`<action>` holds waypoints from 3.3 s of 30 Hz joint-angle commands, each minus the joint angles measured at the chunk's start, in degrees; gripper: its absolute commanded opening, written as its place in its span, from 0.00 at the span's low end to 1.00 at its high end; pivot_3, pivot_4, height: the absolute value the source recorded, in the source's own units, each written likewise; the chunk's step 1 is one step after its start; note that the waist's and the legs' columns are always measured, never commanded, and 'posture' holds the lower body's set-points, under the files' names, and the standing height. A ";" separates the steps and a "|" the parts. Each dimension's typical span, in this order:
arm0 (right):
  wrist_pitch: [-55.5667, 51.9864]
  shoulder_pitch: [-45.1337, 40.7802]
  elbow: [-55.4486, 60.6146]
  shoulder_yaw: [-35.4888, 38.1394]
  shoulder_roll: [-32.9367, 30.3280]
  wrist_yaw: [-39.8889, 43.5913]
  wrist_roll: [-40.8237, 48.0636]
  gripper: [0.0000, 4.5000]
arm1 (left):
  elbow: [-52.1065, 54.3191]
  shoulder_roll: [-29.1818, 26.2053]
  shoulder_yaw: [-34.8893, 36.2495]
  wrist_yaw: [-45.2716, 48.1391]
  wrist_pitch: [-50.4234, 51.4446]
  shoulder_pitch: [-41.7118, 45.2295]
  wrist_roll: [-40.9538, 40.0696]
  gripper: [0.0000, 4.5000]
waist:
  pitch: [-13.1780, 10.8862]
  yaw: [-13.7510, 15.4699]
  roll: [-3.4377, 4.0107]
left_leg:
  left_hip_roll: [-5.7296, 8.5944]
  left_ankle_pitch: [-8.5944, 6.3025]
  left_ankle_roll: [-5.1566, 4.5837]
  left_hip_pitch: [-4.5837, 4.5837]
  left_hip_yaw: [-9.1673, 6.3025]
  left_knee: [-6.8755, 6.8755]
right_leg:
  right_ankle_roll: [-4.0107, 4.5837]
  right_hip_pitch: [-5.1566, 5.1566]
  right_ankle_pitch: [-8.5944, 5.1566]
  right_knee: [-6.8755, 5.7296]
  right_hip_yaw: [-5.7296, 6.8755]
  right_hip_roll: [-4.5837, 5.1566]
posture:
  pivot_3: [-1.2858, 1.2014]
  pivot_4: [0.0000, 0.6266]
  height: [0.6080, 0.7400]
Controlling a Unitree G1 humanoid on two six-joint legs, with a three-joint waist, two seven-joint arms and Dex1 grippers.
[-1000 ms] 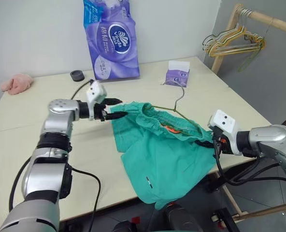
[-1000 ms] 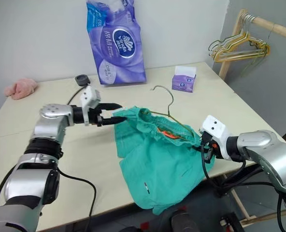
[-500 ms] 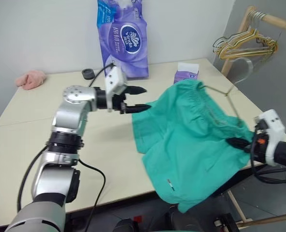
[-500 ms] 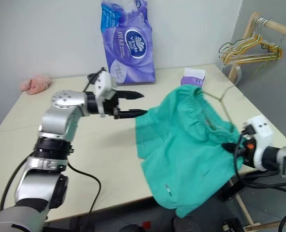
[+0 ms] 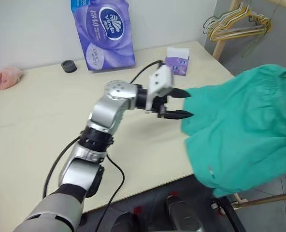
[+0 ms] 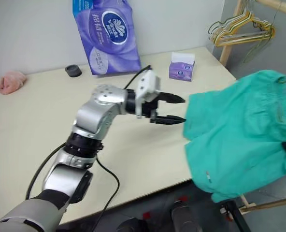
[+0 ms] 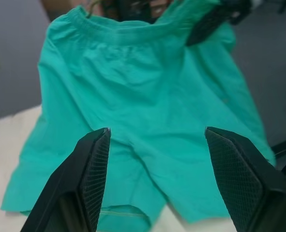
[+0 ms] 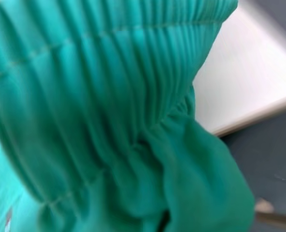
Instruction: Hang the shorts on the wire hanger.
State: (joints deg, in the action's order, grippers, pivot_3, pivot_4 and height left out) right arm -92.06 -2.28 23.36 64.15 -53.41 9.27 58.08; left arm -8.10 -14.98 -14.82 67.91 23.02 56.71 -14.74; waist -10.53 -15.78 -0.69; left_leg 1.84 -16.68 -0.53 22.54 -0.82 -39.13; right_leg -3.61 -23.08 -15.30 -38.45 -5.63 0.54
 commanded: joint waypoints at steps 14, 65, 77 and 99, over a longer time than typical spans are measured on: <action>-0.44 -18.19 -28.64 4.75 -14.40 -28.15 -1.98 0.00 | -0.89 9.21 -2.62 -2.31 -4.74 6.48 -0.19 0.73 | -3.61 -2.41 -0.25 | -0.13 0.01 -0.14 0.07 0.46 0.19 | -0.35 -0.08 0.02 0.53 -0.37 -0.13 | 0.35 0.49 1.00; -0.04 -13.83 4.43 -3.75 -4.11 -7.31 -33.76 0.99 | -16.59 18.59 1.66 -4.20 -12.09 16.34 -1.16 0.74 | -3.66 -1.84 0.29 | -0.15 -0.34 -0.72 0.18 1.37 0.24 | -1.08 -0.19 0.37 1.42 -1.30 -0.12 | 0.36 0.38 1.00; 17.59 -11.45 22.95 -16.47 0.51 -6.55 -41.28 0.99 | -17.26 17.40 2.92 -5.91 -12.94 16.91 -0.32 0.74 | -3.61 -1.90 0.37 | -0.15 -0.33 -0.71 0.17 1.39 0.23 | -1.10 -0.24 0.38 1.34 -1.30 -0.13 | 0.38 0.35 1.00; 60.81 -23.21 -3.80 -60.64 31.40 2.37 -45.95 0.99 | 15.97 -0.23 20.90 -53.10 14.01 -24.14 13.35 0.74 | -1.45 9.56 -0.41 | -0.26 0.58 0.34 0.43 0.52 0.10 | -0.45 -1.42 0.85 -0.50 -0.43 0.19 | 0.55 0.17 1.00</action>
State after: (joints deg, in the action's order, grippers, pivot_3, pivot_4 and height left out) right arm -35.91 -24.31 20.70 5.30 -22.61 11.16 13.85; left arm 2.08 -15.53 5.15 19.11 37.83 33.66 -3.57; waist -11.98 -6.22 -1.10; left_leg 1.58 -16.05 -0.18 22.99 -0.40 -39.02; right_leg -3.94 -24.49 -14.38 -38.91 -5.88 0.80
